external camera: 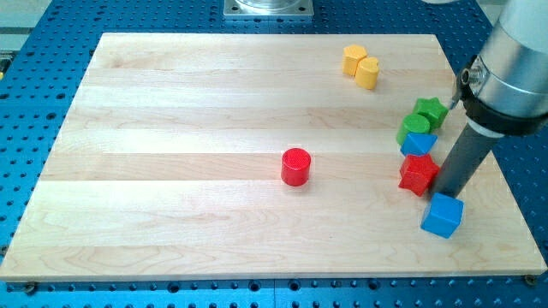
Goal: Push the triangle right beside the red blocks
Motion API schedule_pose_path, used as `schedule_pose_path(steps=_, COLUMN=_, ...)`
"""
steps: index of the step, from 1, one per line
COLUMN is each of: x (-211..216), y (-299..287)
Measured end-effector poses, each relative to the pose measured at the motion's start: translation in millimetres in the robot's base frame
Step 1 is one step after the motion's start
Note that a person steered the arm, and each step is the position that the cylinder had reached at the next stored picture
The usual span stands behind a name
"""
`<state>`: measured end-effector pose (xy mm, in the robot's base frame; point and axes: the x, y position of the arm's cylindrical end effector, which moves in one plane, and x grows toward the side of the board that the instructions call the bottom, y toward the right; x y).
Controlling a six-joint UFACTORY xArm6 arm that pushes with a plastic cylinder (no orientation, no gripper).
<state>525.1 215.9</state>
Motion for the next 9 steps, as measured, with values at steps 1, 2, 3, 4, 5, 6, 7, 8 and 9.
schedule_pose_path(steps=1, x=-17.8, y=6.8)
schedule_pose_path(steps=2, x=-33.8, y=-92.7)
schedule_pose_path(steps=3, x=-31.1, y=-129.4)
schedule_pose_path(steps=4, x=-33.3, y=-53.4)
schedule_pose_path(steps=5, x=-35.4, y=36.1)
schedule_pose_path(steps=6, x=-63.0, y=83.9)
schedule_pose_path(steps=7, x=-75.2, y=57.4)
schedule_pose_path(steps=8, x=-15.4, y=10.6)
schedule_pose_path(steps=9, x=1.4, y=12.5)
